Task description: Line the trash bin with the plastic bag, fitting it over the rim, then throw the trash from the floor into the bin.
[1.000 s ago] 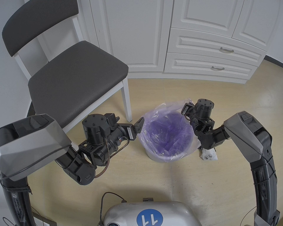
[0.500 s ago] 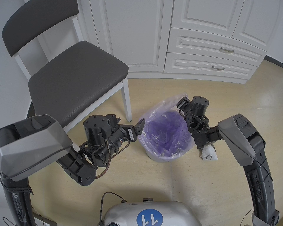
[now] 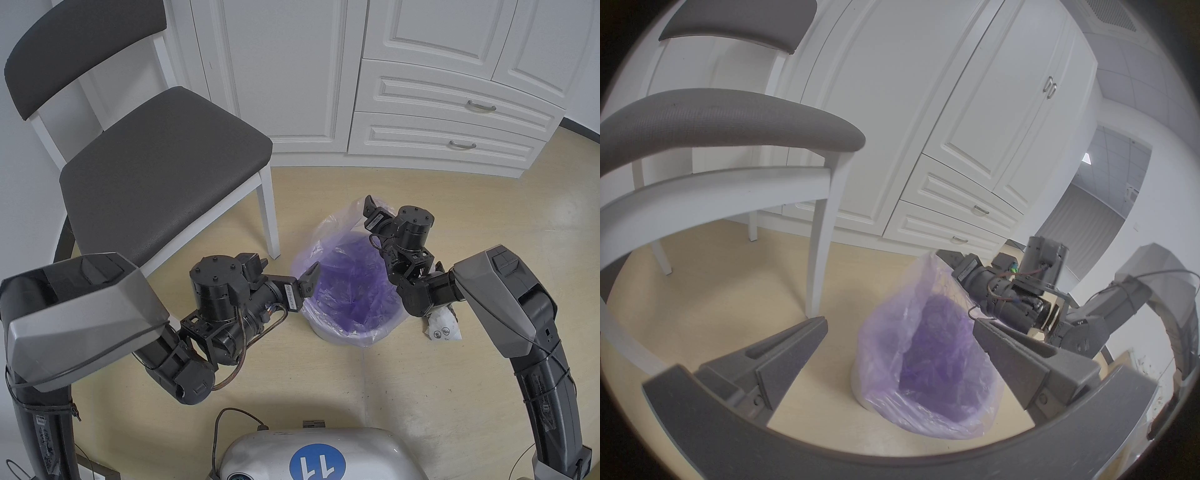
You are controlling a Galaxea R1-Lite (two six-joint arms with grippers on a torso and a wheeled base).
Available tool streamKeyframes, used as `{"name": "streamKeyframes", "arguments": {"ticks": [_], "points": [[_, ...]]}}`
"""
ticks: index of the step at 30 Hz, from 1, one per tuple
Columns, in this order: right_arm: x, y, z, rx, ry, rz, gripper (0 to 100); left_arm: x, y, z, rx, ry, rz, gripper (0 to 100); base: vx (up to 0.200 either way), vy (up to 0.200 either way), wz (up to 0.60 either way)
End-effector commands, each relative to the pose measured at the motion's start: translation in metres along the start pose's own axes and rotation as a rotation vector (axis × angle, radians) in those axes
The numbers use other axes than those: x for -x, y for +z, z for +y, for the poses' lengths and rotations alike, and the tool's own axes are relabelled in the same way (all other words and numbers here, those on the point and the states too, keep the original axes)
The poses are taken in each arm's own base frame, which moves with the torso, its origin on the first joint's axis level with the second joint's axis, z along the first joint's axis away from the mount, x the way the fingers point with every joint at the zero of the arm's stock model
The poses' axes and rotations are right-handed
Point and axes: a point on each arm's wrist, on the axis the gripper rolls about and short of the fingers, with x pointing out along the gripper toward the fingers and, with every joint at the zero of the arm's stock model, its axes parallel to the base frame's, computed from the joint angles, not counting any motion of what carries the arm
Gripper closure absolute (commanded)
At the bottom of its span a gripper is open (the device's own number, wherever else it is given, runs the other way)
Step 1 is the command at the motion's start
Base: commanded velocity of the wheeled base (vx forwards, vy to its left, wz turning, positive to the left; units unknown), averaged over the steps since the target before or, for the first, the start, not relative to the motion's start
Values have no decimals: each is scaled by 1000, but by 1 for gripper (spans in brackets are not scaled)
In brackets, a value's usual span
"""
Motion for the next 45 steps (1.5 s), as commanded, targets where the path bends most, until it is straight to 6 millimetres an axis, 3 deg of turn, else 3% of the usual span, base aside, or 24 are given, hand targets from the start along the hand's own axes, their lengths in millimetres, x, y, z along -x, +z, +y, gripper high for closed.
{"name": "streamKeyframes", "arguments": {"ticks": [1, 8, 11, 15, 21, 26, 29, 41, 45], "points": [[4, 9, 2, 5, 3, 9, 0, 0, -18, -8, -11, -18, 44, 0, 0, 0, 0], [10, 12, 0, 29, -1, 35, 0, -8, -59, -9, -125, -17, 115, 0, 0, 0, 0], [10, 12, -4, 45, -12, 46, 0, -18, -64, -5, -141, 23, 89, 0, 0, 0, 0], [10, 19, -9, 86, -15, 59, 0, -35, -59, 3, -137, 112, 46, 0, 0, 0, 0], [11, 49, -24, 140, -8, 77, 0, -54, -50, 19, -79, 178, 15, 0, 0, 0, 0], [19, 71, -49, 186, 27, 153, 0, -76, -50, 35, -11, 237, -16, 0, 0, 0, 0], [26, 71, -62, 229, 31, 233, 0, -83, -43, 41, 47, 262, -35, 0, 0, 0, 0], [36, 51, -69, 262, 4, 382, 0, -92, -29, 51, 170, 271, -95, 0, 0, 0, 0], [37, 65, -63, 254, 12, 356, 0, -93, -25, 51, 187, 270, -110, 0, 0, 0, 0]]}}
